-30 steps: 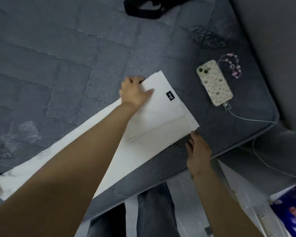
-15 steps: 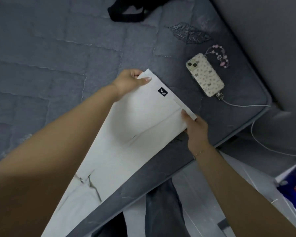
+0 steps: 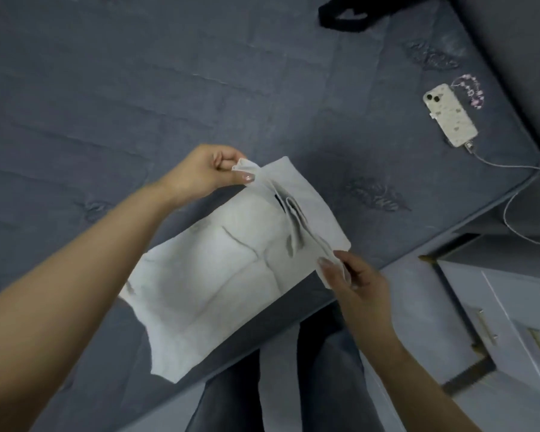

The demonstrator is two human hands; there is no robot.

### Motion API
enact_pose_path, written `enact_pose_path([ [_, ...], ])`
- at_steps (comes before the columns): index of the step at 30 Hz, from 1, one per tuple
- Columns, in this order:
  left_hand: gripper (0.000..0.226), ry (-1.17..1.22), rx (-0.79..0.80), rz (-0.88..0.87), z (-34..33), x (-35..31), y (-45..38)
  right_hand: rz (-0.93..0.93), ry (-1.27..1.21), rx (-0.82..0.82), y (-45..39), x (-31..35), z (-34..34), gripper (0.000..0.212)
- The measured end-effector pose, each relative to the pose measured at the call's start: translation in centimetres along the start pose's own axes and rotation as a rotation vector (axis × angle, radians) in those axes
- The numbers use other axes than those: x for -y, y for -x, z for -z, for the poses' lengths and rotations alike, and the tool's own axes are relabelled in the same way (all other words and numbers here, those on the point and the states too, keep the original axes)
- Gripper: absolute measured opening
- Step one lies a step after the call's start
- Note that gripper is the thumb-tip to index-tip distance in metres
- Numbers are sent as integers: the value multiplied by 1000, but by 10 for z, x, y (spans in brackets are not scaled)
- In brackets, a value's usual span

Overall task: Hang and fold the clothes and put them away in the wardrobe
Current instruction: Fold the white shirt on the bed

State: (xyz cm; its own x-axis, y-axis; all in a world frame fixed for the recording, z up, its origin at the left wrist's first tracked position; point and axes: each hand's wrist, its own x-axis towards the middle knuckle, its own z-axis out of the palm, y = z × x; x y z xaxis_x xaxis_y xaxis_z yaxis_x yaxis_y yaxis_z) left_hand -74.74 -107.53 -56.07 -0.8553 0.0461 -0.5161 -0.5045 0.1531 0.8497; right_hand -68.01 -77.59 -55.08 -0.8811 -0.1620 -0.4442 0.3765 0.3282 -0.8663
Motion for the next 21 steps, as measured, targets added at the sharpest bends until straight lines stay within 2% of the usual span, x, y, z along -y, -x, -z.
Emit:
enact_pose_path([
  [2,13,-12,-24,45,27,41,50,19,128,103,38,-20,-48,8],
  [6,20,-114,-66,103,53,115,114,-10,312,210,84,-74,-119,13],
  [10,22,-168,-229,129,73,189,161,-14,421,351,118,-111,-179,8],
  [15,26,-295,-302,83,88,252,182,113,587,479,131,-129,-218,15],
  [19,25,-503,-312,17,90,268,188,128,756,735,128,-140,-227,23],
  [21,27,-634,-294,-7,88,265,189,199,815,835,129,-142,-224,30],
])
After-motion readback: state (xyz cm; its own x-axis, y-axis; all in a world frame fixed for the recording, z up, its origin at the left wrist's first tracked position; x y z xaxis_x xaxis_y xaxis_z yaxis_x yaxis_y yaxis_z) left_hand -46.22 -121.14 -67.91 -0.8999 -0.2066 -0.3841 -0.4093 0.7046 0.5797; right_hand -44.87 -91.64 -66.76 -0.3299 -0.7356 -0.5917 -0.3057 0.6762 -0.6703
